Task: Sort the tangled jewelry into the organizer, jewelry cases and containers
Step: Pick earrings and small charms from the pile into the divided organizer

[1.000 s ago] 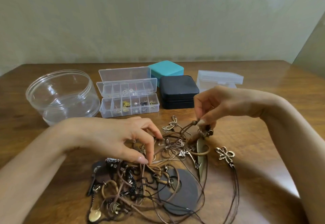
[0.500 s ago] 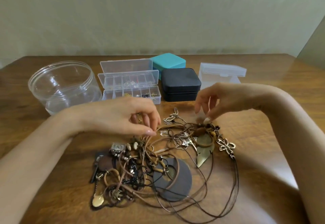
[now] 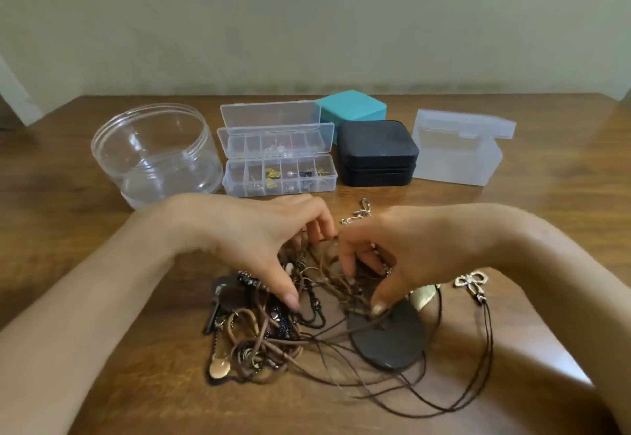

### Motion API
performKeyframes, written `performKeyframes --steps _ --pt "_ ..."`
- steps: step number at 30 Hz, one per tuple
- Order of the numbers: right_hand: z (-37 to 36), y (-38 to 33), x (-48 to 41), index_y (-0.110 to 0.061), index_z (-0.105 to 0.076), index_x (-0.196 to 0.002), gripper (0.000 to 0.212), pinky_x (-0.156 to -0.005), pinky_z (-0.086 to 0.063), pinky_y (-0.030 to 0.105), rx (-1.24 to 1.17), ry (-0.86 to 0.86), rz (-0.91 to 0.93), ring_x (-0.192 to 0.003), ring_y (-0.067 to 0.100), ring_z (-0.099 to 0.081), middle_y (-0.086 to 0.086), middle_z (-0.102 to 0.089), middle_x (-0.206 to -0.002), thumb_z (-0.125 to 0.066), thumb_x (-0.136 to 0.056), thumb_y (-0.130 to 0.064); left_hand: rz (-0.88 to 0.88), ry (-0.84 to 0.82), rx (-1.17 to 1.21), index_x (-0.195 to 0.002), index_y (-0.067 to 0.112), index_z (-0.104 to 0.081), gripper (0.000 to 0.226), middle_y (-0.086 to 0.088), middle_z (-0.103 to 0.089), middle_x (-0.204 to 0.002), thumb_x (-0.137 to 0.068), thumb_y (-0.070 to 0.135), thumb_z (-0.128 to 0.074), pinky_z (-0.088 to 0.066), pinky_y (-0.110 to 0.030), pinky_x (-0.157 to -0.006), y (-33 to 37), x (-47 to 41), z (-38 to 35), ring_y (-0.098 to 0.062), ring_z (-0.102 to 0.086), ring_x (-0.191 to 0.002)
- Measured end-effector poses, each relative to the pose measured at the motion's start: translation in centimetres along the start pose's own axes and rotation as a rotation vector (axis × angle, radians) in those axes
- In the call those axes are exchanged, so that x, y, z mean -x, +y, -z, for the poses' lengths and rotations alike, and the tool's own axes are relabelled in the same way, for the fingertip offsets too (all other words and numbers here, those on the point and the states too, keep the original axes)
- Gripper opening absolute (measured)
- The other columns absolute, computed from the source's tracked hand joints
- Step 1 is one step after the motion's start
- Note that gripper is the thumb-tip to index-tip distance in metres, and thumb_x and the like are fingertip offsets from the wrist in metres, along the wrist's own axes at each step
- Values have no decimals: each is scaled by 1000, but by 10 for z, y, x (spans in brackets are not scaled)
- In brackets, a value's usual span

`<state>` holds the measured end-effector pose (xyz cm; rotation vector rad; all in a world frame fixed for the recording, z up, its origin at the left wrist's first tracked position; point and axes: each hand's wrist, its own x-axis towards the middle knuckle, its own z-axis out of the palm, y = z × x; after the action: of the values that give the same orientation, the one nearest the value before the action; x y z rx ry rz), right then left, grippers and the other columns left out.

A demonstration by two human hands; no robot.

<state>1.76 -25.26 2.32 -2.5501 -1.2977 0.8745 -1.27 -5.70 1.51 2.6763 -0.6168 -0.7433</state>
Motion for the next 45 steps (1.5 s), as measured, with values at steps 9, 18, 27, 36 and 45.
performKeyframes --steps 9,18,27,36,45 --pt "2 5 3 -29 -56 -88 19 -59 -41 16 50 -47 38 -69 5 -48 -7 -56 -81 -73 -79 -28 66 59 201 -96 28 -53 34 10 -60 -90 -72 26 -77 -45 -10 -64 -14 20 20 5 -57 -75" --pt "7 12 0 -37 -63 -88 18 -59 -40 15 -38 32 96 -68 -2 -52 -19 -59 -77 -71 -75 -45 177 -25 95 -94 24 -52 36 10 -60 -86 -71 29 -79 -42 -7 -55 -11 9 12 6 -52 -62" --pt "-20 -8 -23 -42 -59 -110 31 -65 -39 16 93 257 363 -77 -2 -49 -17 -49 -82 -70 -82 -33 183 0 137 -95 23 -50 34 11 -58 -79 -74 26 -77 -48 -23 -64 -13 5 8 -2 -52 -64" --pt "-10 6 -19 -31 -68 -95 20 -62 -39 11 -21 245 337 -73 2 -52 -15 -54 -77 -75 -79 -23 186 28 187 -98 17 -52 26 0 -66 -92 -81 9 -69 -52 -21 -66 -19 16 18 -8 -60 -72" --pt "-18 2 -30 -29 -69 -89 19 -58 -40 15 -116 571 199 -71 3 -52 -8 -60 -78 -64 -78 -44 231 277 246 -93 9 -54 1 -8 -73 -78 -92 10 -54 -55 -25 -58 -27 24 28 -19 -71 -71"
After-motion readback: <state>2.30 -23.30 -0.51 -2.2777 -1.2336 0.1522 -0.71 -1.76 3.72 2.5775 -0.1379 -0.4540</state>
